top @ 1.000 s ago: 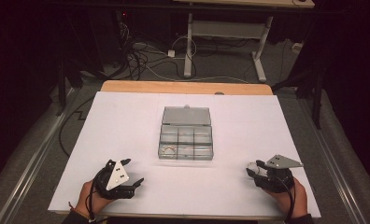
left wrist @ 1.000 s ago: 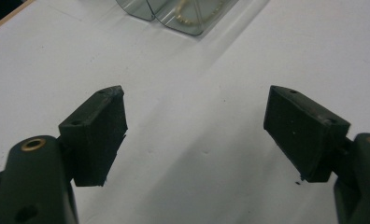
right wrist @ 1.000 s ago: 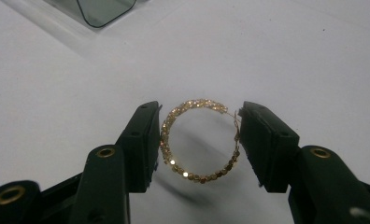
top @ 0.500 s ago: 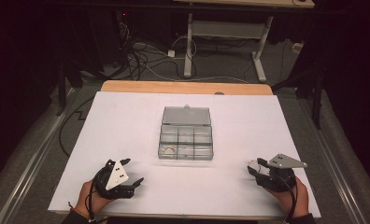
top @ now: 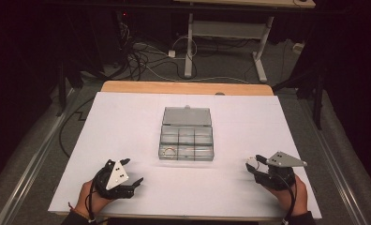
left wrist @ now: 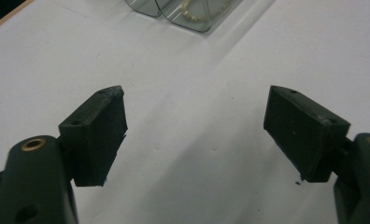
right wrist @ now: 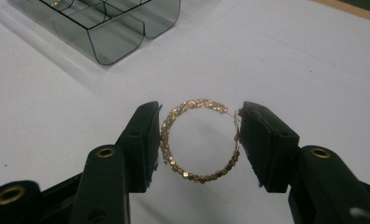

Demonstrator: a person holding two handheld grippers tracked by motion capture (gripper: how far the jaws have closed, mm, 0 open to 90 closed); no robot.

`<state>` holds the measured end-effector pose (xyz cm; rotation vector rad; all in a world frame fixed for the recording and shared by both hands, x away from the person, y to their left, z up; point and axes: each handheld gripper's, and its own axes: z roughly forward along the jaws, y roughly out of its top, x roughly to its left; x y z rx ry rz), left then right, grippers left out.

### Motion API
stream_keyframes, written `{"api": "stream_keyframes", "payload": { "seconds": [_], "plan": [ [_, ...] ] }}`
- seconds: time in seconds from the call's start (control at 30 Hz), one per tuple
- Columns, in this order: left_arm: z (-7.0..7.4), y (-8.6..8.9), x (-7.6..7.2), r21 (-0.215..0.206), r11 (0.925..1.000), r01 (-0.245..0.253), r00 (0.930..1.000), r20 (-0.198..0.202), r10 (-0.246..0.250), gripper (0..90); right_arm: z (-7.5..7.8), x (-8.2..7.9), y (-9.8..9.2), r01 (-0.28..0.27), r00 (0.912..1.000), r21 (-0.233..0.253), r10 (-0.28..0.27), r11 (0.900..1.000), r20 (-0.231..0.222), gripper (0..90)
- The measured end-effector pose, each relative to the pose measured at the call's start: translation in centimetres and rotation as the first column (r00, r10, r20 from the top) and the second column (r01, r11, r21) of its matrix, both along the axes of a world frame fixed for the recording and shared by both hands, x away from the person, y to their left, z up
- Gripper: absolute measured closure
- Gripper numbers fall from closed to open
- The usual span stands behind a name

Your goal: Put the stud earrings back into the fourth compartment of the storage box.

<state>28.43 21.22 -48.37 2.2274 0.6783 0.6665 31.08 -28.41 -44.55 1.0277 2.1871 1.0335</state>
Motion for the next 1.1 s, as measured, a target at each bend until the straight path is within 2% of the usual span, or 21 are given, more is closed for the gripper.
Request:
{"api": "stream_keyframes", "payload": {
  "seconds": [0.33, 0.5, 0.7, 0.9, 1.1],
  "plan": [
    [0.0, 0.0, 0.0, -0.006, 1.0, 0.002, 1.0, 0.0, -0.002, 20.3, 1.3, 0.5, 1.9, -0.032, 0.9983, 0.009, 0.031, 0.999, 0.049, 48.9],
    [0.1, 0.0, 0.0, -0.004, 1.0, 0.003, 1.0, 0.001, -0.003, 20.3, 1.7, 0.8, 3.8, -0.077, 0.9952, 0.002, 0.076, 0.997, 0.061, 48.9],
    [0.1, 0.1, 0.0, -0.005, 1.0, -0.002, 1.0, 0.0, 0.002, 20.3, 2.3, 1.3, 6.3, -0.126, 0.9874, -0.025, 0.127, 0.992, 0.094, 48.9],
    [0.1, 0.3, -0.1, -0.016, 0.9999, -0.006, 1.0, 0.002, 0.006, 20.3, 2.5, 2.2, 8.7, -0.167, 0.981, -0.018, 0.168, 0.986, 0.098, 48.9],
    [0.1, 0.3, -0.1, -0.015, 0.9999, -0.006, 1.0, 0.003, 0.006, 20.3, 2.1, 3.1, 11.3, -0.215, 0.973, -0.039, 0.217, 0.976, 0.078, 48.9]
  ]
}}
